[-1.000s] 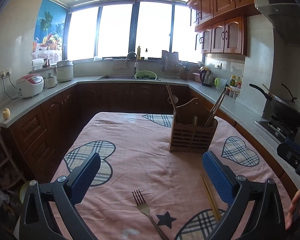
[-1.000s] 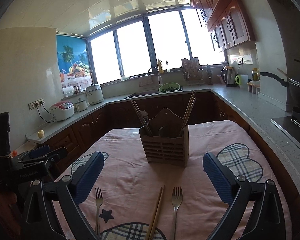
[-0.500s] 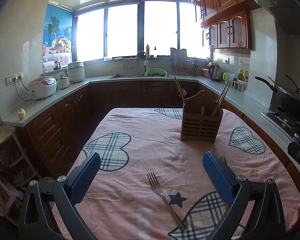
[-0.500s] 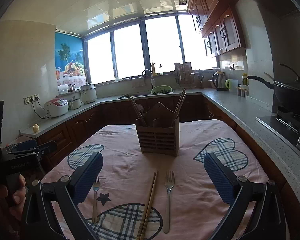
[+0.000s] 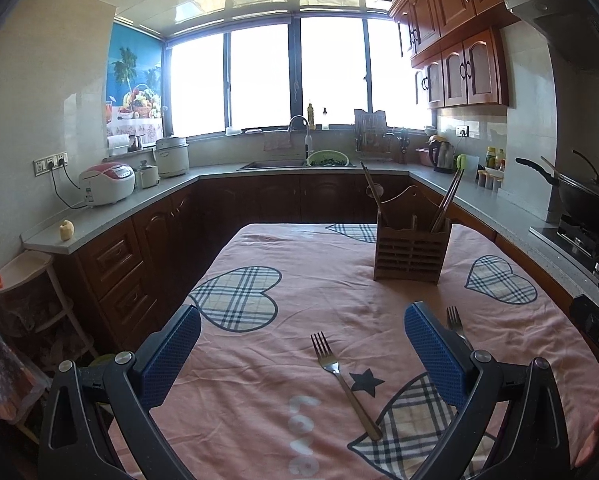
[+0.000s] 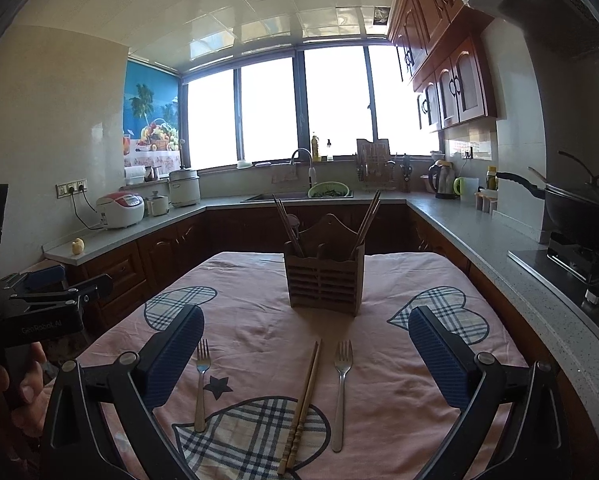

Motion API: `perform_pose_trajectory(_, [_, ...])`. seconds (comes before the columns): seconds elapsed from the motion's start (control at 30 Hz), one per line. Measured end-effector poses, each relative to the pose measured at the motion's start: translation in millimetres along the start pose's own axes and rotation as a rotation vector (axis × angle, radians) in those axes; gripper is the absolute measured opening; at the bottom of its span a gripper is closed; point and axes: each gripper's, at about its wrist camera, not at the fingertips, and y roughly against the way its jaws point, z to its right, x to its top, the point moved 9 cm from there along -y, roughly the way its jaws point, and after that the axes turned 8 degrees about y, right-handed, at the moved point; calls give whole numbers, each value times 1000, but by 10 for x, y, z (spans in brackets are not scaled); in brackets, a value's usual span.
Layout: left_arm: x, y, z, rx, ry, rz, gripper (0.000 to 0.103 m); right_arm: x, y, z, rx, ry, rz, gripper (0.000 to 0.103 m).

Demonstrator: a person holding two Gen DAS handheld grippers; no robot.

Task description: Organize utensils

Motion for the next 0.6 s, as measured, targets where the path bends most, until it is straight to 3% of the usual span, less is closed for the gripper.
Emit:
perform_pose_trajectory(0.3, [-302,-35,-89,6,13,42,102,-352,48,84,-49,-44,44,103])
perform_pose_trajectory(0.6, [-399,-10,-69,11,-8,65,102,-454,82,84,-54,-47,29,103])
